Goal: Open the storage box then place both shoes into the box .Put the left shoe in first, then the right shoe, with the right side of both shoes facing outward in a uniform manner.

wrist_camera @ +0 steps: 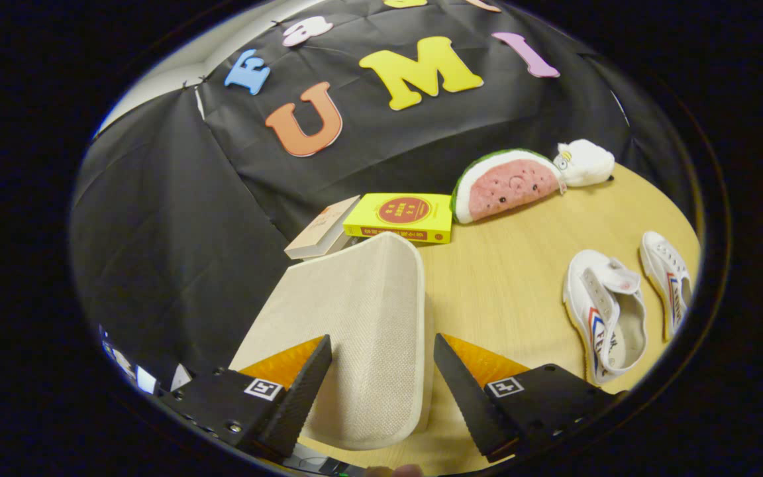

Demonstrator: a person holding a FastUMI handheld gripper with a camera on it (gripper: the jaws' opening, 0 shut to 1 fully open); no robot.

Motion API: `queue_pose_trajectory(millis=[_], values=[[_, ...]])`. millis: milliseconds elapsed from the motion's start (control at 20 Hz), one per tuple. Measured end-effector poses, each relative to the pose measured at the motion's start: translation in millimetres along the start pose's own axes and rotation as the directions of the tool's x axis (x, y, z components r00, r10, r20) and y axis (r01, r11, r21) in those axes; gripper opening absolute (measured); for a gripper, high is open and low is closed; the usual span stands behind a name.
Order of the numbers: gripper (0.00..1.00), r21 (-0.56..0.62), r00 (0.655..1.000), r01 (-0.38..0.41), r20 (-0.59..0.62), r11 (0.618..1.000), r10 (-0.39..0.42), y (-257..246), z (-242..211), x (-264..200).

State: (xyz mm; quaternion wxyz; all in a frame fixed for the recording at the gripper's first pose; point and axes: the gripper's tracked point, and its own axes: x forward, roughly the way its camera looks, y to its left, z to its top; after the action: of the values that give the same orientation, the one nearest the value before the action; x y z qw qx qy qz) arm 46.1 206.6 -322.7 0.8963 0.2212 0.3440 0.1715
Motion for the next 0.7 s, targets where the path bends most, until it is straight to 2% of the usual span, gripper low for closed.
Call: queue_pose_trajectory(millis=[300,600,650,700], values=[[0.97,0.192,0.994,-0.089,-0.052,0.977,0.101,0.3,-9.2,5.8],[0.96,0.385,0.974,-0.15,-0.101,0.911,0.203,2.8,-14.5,5.8],[0.95,0.396,0.971,-0.161,-0.098,0.904,0.216,4.7,-12.4,5.7],[0.87,0.398,0.972,-0.156,-0.1,0.904,0.212,5.6,-9.6,3.6]])
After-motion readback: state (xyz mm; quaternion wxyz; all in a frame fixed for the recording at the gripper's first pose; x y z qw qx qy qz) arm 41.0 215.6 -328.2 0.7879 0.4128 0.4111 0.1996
